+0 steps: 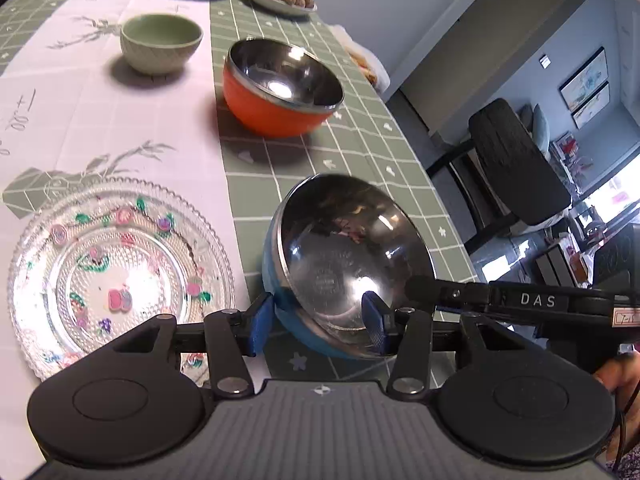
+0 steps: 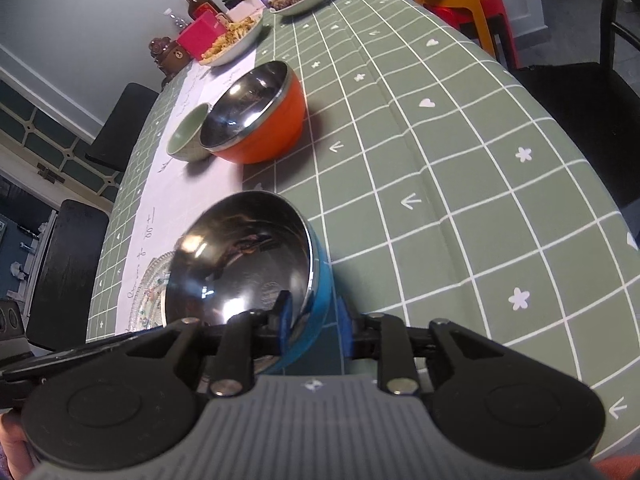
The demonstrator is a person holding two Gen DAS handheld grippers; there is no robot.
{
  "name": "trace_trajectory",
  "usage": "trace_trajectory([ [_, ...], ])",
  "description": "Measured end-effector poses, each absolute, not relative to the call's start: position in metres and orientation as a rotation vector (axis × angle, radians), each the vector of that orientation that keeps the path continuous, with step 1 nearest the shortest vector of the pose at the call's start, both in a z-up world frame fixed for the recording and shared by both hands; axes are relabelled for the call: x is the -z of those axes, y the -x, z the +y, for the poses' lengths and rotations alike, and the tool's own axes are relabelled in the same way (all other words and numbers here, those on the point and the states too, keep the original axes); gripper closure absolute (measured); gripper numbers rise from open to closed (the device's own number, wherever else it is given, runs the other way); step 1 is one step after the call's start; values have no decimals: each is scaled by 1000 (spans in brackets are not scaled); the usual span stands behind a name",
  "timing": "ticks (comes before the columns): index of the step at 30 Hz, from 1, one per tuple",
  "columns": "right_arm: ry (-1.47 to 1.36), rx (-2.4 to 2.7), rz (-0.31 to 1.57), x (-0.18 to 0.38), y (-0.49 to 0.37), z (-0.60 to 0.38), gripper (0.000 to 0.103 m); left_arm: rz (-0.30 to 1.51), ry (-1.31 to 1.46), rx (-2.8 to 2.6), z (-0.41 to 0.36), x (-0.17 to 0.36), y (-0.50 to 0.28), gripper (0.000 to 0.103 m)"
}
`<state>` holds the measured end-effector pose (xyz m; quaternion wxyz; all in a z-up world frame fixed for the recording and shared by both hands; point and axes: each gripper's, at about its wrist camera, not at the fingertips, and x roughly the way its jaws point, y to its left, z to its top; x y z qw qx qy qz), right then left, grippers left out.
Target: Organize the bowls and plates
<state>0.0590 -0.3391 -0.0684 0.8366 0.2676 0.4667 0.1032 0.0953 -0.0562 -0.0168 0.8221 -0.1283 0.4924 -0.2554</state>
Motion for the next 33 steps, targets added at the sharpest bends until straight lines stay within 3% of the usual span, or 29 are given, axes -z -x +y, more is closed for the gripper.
trace_trajectory([
  [6,-552,-225,982,67,-59,-337,72,996,251,555,-57,14,-92,44],
  [11,-510,-214,945,61,-57,-334,61,924,226,543,-52,5,-86,37],
  [17,-444,-205,852,48,-53,-331,54,835,227,498,-40,-11,-85,32],
  [33,-290,-228,791,1,-110,-300,53,683,247,399,-51,-55,-131,32],
])
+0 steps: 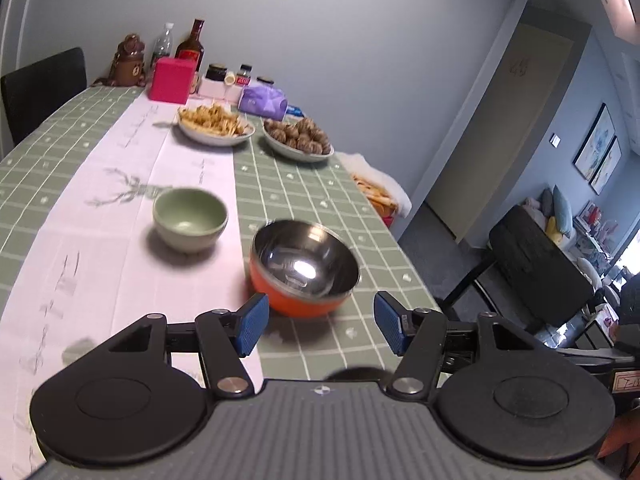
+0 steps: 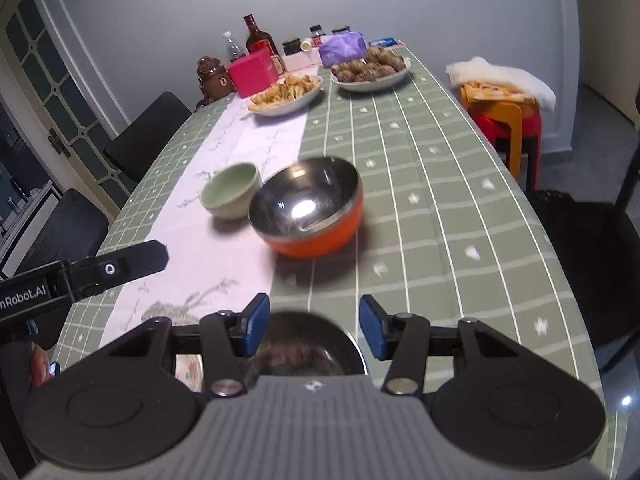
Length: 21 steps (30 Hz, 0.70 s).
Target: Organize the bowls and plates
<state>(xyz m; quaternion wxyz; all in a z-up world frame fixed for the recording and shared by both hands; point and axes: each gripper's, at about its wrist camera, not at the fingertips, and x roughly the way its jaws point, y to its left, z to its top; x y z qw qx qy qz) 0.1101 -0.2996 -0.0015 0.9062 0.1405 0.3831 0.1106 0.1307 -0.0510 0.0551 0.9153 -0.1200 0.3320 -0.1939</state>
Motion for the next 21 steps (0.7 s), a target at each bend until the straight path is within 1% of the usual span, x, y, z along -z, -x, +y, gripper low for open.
trace_trajectory([
  [6,-262,-208,797,-7,-139,-287,53,680,239,364,-50,-53,-155,32],
  [12,-230,-180,810,-10,-173,-275,53,727,228,335,-47,-45,-183,32],
  [21,-207,-124,843,13,-213,-280,53,778,233,297,-40,-27,-214,32],
])
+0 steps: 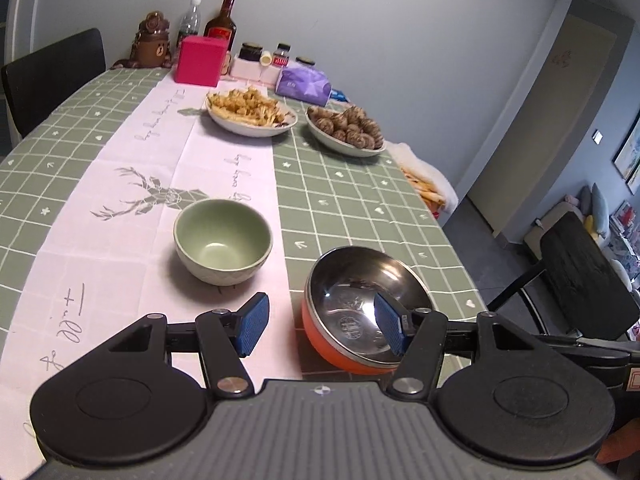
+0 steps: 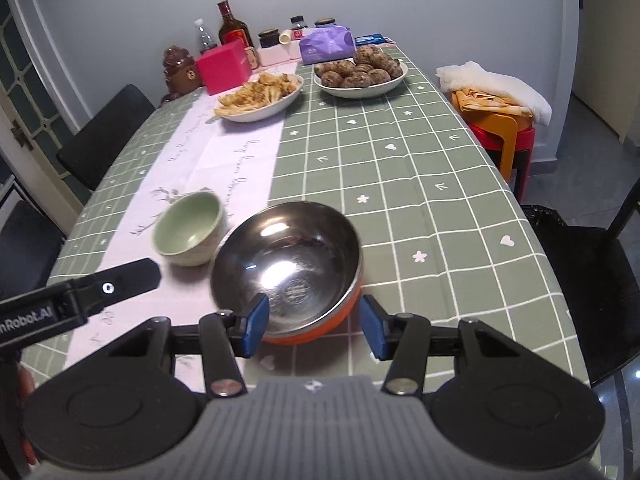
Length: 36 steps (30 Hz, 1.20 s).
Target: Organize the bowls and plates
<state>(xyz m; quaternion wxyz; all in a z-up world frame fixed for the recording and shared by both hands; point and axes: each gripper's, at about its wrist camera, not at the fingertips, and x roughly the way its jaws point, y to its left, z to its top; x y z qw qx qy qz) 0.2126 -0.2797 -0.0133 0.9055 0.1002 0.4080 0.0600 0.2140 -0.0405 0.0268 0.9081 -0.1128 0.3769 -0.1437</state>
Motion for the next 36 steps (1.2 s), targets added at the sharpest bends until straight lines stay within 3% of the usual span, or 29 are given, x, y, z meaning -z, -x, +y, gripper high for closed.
trace_trajectory([
  [12,-319,-98,940,43,-249,-295,54,843,163,250,-58,12,-240,35],
  [17,-330,-109,975,52,-253,-295,62,905,198,251,-62,24,-255,35],
  [23,-346,-135,972,50,-253,-295,76,929,176,244,-67,29,-263,52],
  [26,-388,-140,980,51,-254,-298,82,945,185,255,-69,27,-266,67],
  [28,-406,-138,983,51,-254,-298,83,953,164,264,-75,24,-267,82],
  [36,-438,-143,1002,43,-249,-298,86,1020,103,201,-84,15,-264,87],
])
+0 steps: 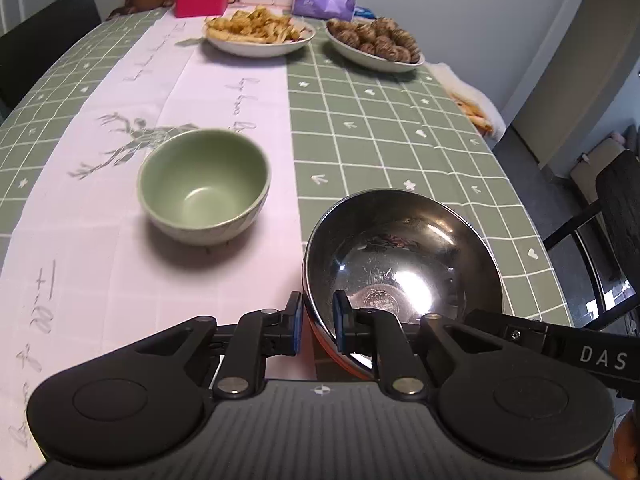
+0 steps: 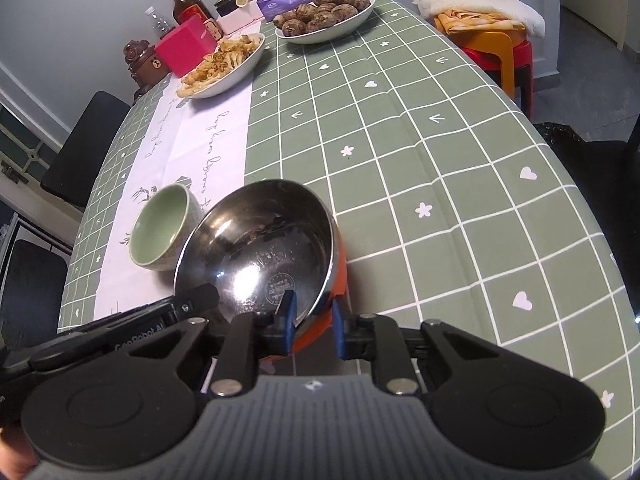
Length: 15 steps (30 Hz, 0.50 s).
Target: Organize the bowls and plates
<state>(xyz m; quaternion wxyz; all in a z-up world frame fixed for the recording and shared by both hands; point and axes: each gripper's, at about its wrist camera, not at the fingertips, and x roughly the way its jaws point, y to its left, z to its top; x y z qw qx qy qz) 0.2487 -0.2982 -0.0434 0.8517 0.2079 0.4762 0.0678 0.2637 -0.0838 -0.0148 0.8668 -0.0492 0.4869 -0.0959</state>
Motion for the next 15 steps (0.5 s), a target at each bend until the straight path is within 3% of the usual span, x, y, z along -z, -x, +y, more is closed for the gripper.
trace_trajectory([
  [15,-490,-227,1045,20,-207,-266,88,1009,8,139,-50,-36,-216,87],
])
